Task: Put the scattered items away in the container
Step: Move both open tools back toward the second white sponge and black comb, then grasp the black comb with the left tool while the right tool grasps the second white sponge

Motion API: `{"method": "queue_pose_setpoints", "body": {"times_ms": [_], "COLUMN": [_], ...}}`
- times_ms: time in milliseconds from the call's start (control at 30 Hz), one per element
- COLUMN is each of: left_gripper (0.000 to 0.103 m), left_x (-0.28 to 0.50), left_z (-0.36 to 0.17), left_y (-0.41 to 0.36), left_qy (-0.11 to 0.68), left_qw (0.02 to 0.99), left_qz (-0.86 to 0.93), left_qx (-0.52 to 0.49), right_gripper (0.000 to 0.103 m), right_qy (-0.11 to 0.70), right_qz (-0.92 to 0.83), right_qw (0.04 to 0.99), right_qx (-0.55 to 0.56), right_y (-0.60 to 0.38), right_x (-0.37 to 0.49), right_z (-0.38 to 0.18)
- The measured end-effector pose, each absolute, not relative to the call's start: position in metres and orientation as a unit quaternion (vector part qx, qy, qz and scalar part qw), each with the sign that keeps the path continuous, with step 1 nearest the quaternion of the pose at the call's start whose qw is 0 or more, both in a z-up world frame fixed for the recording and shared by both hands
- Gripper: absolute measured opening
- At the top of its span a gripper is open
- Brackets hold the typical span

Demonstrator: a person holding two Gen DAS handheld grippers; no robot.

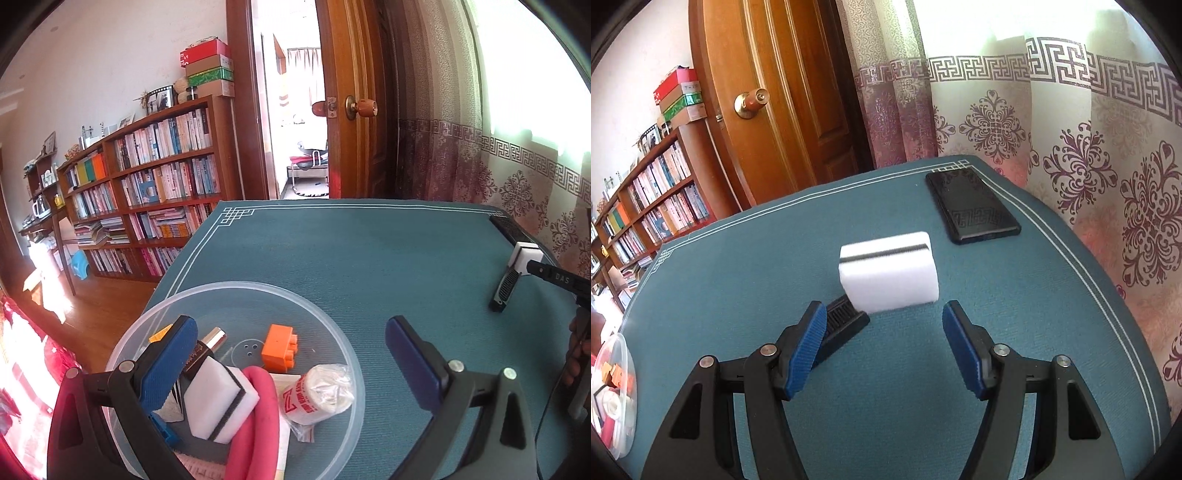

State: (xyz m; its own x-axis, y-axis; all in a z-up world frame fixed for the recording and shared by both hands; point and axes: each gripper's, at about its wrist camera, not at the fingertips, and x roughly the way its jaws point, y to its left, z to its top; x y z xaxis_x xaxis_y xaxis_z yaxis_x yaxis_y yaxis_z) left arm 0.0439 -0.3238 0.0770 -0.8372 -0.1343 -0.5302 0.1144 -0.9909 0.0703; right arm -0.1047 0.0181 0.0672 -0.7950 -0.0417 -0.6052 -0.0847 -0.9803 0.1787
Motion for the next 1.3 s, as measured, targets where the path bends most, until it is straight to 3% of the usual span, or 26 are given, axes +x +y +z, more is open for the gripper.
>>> {"method": "queue_pose_setpoints", "body": {"times_ms": [500,1067,1300], "left_gripper": [0.102,0.102,0.102], "left_x": [0.024,-0.025,-0.042], "left_z": [0.080,0.062,0.058], "left_y": [-0.253,-0.160,-0.139], "left_qy": [-0.060,-0.108,-0.093], "left_qw": [-0.003,-0.085,-0.094], "left_qz": [-0.956,-0.931,-0.925], "left_qx": [0.287,0.337,0.355], "right_gripper": [0.069,0.086,0.086], "right_qy": [0.150,0.118,0.120], "right_qz": [0.933,0.925,0.924], "right_qw": [-0.014,-0.049,-0.061], "right_qx": [-0.326,-0.359,-0.359], "right_y": [0.038,0.041,0.043], "right_x": [-0.132,-0.177,-0.177], "right_z": [0.056,0.053,0.053]}}
